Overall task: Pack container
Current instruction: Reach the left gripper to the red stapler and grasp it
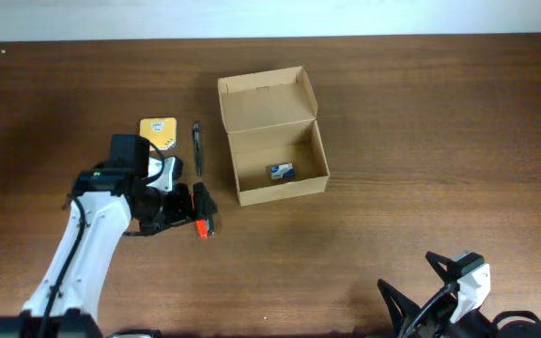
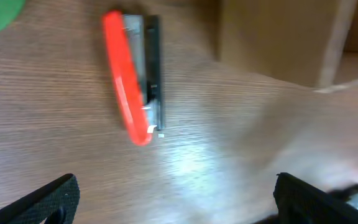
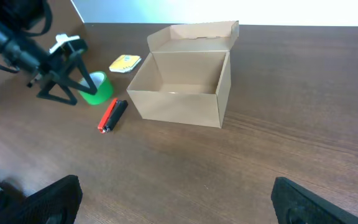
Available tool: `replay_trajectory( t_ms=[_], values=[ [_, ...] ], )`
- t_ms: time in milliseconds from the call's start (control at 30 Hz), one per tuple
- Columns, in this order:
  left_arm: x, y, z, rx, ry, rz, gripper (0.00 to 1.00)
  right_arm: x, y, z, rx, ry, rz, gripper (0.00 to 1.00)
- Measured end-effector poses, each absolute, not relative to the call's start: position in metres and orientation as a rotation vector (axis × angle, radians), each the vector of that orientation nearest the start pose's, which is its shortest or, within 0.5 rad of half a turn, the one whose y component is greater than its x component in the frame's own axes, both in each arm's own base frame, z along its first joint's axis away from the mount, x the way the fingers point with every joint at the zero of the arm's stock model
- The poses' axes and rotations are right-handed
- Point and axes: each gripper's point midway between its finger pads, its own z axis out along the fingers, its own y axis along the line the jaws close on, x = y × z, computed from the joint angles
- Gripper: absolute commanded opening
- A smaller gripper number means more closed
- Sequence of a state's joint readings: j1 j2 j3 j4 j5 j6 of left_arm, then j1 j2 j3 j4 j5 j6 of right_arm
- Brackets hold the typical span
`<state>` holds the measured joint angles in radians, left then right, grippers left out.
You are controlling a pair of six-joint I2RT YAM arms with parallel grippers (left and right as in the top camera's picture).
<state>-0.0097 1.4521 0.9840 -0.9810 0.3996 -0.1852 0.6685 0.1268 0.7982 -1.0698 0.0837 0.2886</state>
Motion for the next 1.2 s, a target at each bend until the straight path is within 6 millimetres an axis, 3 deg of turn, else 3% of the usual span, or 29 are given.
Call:
replay_trajectory(
  t_ms=[433, 833, 1000, 1200],
  values=[
    [0.249, -0.082, 0.05, 0.02, 3.147, -0.294, 1.0, 0.118, 0.075, 0.251, -0.324, 1.982, 0.539, 0.99],
    [0.257, -0.076, 0.018, 0.019, 3.2, -0.203, 0.99, 0.118, 0.075, 0.251, -0.324, 1.982, 0.539, 0.99],
    [0.261, -0.076, 0.008, -0.018, 3.21, -0.19, 0.74, 0.118, 0.075, 0.251, -0.324, 1.982, 0.539, 0.99],
    [0.267, -0.076, 0.004, -0.073, 3.195, -0.185, 0.56, 0.118, 0.075, 0.251, -0.324, 1.982, 0.539, 0.99]
  ],
)
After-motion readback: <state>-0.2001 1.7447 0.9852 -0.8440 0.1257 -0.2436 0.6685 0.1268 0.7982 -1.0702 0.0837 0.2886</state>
